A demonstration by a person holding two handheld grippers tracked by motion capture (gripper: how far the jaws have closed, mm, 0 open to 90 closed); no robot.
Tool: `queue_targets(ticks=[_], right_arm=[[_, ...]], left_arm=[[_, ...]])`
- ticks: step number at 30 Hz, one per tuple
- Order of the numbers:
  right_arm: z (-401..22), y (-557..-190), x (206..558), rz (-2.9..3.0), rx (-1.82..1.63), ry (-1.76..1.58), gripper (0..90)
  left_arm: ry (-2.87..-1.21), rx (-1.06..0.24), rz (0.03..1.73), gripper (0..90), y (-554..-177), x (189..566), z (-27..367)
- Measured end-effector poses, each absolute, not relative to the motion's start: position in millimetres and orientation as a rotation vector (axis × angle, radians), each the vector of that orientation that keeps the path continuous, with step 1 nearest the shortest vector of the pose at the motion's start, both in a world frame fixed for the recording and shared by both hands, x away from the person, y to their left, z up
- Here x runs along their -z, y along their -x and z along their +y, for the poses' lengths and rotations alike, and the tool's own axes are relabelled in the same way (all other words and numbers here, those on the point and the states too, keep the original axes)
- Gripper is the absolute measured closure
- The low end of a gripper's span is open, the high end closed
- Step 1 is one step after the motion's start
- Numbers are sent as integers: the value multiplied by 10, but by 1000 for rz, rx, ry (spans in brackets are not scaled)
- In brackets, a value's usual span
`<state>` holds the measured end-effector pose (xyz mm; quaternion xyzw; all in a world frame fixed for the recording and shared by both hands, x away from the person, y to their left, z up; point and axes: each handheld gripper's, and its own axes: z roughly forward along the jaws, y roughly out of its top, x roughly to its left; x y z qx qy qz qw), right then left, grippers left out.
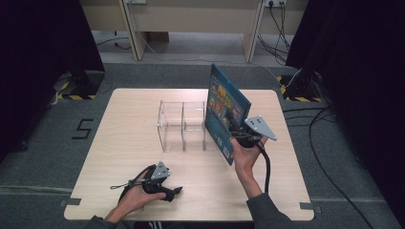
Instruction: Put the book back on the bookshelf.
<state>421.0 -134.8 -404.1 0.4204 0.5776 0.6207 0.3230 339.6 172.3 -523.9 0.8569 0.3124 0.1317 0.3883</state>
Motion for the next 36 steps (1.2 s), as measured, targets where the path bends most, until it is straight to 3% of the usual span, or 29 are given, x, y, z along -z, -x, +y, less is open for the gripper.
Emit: queue_targets(ticks=[17,36], right_arm=[[-1471,-4120,4093,1526,-1619,-1120,788],[-1528,-4037,4074,1570,-1624,-1110,682]], left_arm=[[-2179,-335,795,93,-3393,5239,1720],[-2179,-336,795,92,-3392,5239,1719]])
